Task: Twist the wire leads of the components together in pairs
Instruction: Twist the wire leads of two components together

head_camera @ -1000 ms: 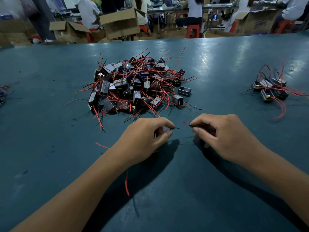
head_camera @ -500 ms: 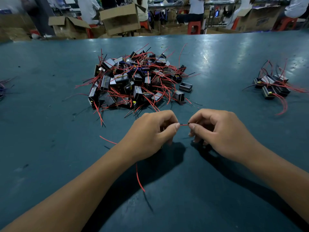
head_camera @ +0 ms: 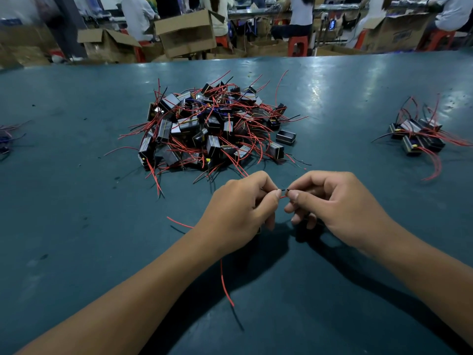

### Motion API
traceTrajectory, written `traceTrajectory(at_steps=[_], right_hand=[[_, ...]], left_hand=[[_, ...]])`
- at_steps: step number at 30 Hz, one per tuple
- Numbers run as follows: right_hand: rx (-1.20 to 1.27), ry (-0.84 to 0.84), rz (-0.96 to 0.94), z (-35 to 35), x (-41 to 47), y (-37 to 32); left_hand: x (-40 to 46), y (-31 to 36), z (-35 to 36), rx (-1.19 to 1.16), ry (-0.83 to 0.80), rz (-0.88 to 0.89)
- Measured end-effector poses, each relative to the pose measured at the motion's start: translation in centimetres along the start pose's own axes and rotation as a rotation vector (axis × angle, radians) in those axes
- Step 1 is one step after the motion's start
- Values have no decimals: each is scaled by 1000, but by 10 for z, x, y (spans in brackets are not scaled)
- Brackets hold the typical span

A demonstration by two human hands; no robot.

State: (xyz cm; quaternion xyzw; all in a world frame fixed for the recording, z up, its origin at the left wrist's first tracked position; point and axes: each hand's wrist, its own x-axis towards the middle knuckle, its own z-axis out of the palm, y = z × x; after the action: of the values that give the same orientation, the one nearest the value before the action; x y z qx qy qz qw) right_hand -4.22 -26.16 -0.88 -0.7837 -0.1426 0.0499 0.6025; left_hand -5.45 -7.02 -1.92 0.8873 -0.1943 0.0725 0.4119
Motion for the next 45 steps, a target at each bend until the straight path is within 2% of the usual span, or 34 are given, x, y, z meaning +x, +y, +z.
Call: traceTrajectory(at_steps=[6,15,21,42,45], right_hand=[[126,14,70,3,-1,-3],[209,67,26,9,-3,-2],[255,77,37,10,-1,-3],[203,102,-17,9,-1,-1],[174,97,-35,9,-1,-1]], left_hand=[[1,2,4,-34,18,-26],[0,4,11,-88,92,-60],[0,5,9,-144,79,-55],[-2,8,5,-187,-4,-79],[-2,8,6,-182,25,-78]])
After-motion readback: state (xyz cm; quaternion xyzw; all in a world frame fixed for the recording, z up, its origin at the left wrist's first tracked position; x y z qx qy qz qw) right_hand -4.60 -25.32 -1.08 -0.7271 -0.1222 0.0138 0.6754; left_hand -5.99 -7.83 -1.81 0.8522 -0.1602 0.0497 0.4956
